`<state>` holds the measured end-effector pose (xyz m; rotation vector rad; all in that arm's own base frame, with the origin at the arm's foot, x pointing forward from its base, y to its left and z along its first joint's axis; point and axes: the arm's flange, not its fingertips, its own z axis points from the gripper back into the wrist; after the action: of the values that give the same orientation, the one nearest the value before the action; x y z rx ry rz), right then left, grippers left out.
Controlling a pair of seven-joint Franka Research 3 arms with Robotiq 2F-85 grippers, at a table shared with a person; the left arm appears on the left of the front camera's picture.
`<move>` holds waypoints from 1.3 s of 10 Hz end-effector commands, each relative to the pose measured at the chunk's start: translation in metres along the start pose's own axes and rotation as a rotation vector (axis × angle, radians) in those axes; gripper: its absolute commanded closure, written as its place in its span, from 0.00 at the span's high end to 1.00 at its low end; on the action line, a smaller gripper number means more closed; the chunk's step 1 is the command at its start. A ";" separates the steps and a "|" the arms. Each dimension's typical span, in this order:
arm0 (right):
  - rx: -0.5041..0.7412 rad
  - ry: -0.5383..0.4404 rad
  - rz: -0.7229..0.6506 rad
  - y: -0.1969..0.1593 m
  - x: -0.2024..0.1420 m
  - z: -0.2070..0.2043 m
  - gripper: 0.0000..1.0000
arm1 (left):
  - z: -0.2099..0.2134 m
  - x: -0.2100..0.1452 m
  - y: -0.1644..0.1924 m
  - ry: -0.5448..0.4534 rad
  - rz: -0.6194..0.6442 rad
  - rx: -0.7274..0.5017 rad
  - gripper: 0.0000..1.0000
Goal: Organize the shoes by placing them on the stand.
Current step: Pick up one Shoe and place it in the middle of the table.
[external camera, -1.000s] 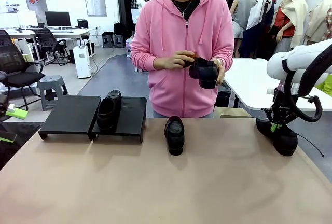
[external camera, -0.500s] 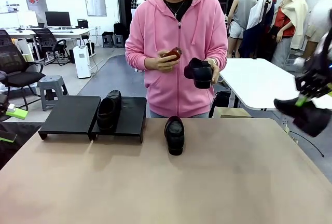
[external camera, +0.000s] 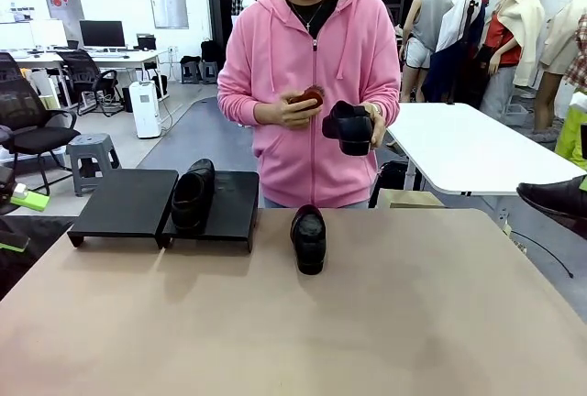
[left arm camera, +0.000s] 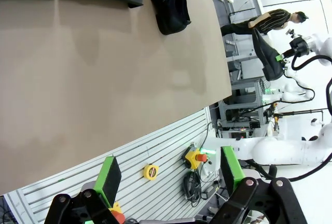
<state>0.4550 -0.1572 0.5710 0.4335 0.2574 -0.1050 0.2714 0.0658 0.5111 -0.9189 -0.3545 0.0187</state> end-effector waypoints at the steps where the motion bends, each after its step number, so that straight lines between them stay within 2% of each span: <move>1: -0.019 -0.022 -0.007 0.019 -0.005 0.014 0.00 | 0.000 0.000 -0.002 -0.006 -0.009 -0.021 1.00; 2: -0.019 -0.022 -0.007 0.019 -0.005 0.014 0.00 | 0.000 0.000 -0.002 -0.006 -0.009 -0.021 1.00; 3: -0.003 -0.004 0.001 0.003 0.000 0.002 0.00 | 0.000 0.000 -0.002 -0.006 -0.009 -0.021 1.00; 4: 0.071 -0.056 0.110 0.038 -0.007 -0.008 0.00 | 0.000 0.000 -0.002 -0.006 -0.009 -0.021 1.00; 5: 0.044 -0.097 0.154 0.082 -0.015 -0.025 0.00 | 0.000 0.000 -0.002 -0.006 -0.009 -0.021 1.00; 6: 0.030 -0.192 0.165 0.126 -0.016 -0.048 0.00 | 0.000 0.000 -0.002 -0.006 -0.009 -0.021 1.00; 7: -0.030 -0.213 0.159 0.144 -0.018 -0.060 0.00 | 0.000 0.000 -0.002 -0.006 -0.009 -0.021 1.00; 8: 0.017 -0.246 0.090 0.122 -0.018 -0.042 0.00 | 0.000 0.000 -0.002 -0.006 -0.009 -0.021 1.00; 9: 0.089 -0.298 -0.014 0.082 -0.022 -0.019 0.00 | 0.000 0.000 -0.002 -0.006 -0.009 -0.021 1.00; 10: 0.188 -0.309 -0.067 0.041 -0.031 -0.004 0.00 | 0.000 0.000 -0.002 -0.006 -0.009 -0.021 1.00; 11: 0.221 -0.343 -0.138 0.006 -0.046 0.000 0.00 | 0.000 0.000 -0.002 -0.006 -0.009 -0.021 1.00; 13: 0.327 -0.368 -0.198 -0.036 -0.064 0.001 0.00 | 0.000 0.000 -0.002 -0.006 -0.009 -0.021 1.00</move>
<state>0.3878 -0.2046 0.5733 0.6162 -0.0409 -0.4270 0.2714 0.0655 0.5118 -0.9171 -0.3541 0.0179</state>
